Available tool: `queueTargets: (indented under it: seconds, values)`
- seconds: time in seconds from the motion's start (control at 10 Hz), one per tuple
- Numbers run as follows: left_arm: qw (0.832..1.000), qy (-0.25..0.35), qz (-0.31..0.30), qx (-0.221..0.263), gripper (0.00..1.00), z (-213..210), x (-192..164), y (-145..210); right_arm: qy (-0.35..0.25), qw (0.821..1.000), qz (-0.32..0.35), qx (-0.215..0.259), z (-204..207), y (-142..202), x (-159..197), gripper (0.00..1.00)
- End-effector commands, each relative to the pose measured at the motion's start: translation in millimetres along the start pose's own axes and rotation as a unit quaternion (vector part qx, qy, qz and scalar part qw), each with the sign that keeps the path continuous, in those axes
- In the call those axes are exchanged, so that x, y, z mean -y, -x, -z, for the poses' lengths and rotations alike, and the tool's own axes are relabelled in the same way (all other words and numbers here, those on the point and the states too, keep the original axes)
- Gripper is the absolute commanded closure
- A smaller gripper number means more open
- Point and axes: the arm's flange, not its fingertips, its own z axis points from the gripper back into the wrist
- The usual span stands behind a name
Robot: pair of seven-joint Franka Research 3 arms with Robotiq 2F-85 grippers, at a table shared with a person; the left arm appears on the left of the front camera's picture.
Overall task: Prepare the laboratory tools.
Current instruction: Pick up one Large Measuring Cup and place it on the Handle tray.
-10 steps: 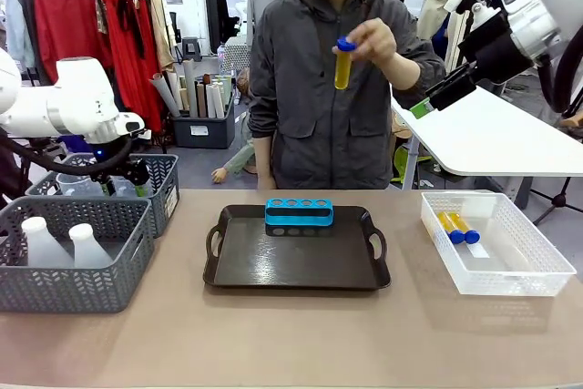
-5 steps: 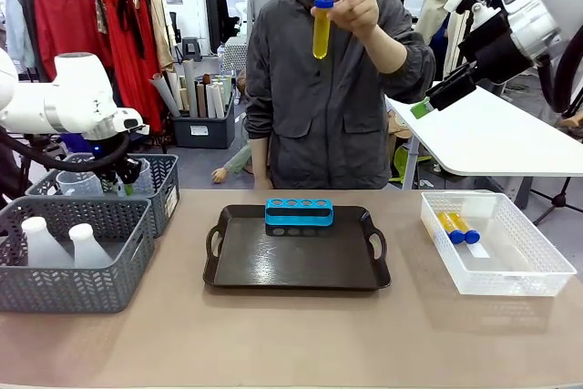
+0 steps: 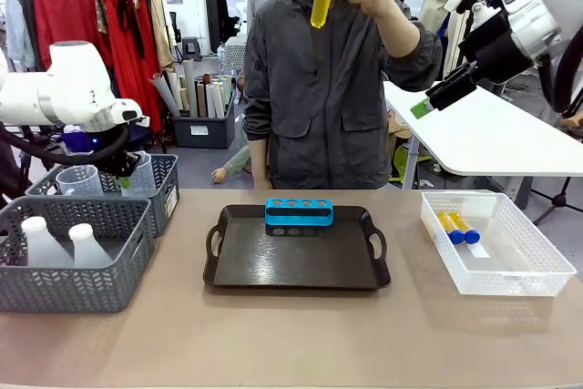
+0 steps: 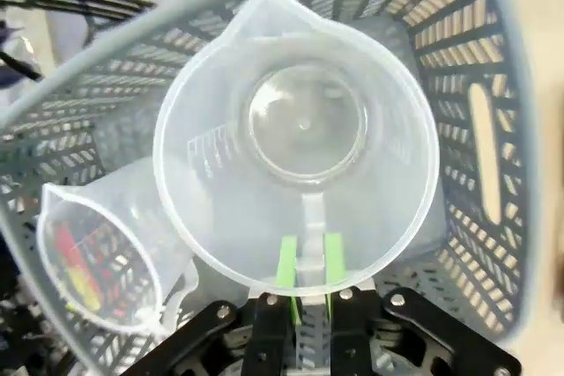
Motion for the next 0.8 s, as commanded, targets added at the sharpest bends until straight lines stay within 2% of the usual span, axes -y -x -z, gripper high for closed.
queueTargets:
  seconds: [0.0, 0.2, 0.4, 0.7]
  values:
    - [0.999, 0.018, 0.026, 0.023, 1.0, -41, 9, 24, -0.008, 1.0, 0.006, 0.013, -1, -2, 1, 0.0]
    - [0.996, 0.036, 0.067, 0.04, 1.0, -101, 32, 36, -0.008, 1.0, 0.006, 0.013, -1, -2, 1, 0.0]
    - [0.988, 0.02, 0.134, 0.072, 1.0, -172, 56, 47, -0.008, 1.0, 0.006, 0.013, -1, -2, 1, 0.0]
    - [0.969, -0.007, 0.227, 0.096, 1.0, -256, 112, 59, -0.008, 1.0, 0.006, 0.013, -1, -2, 1, 0.0]
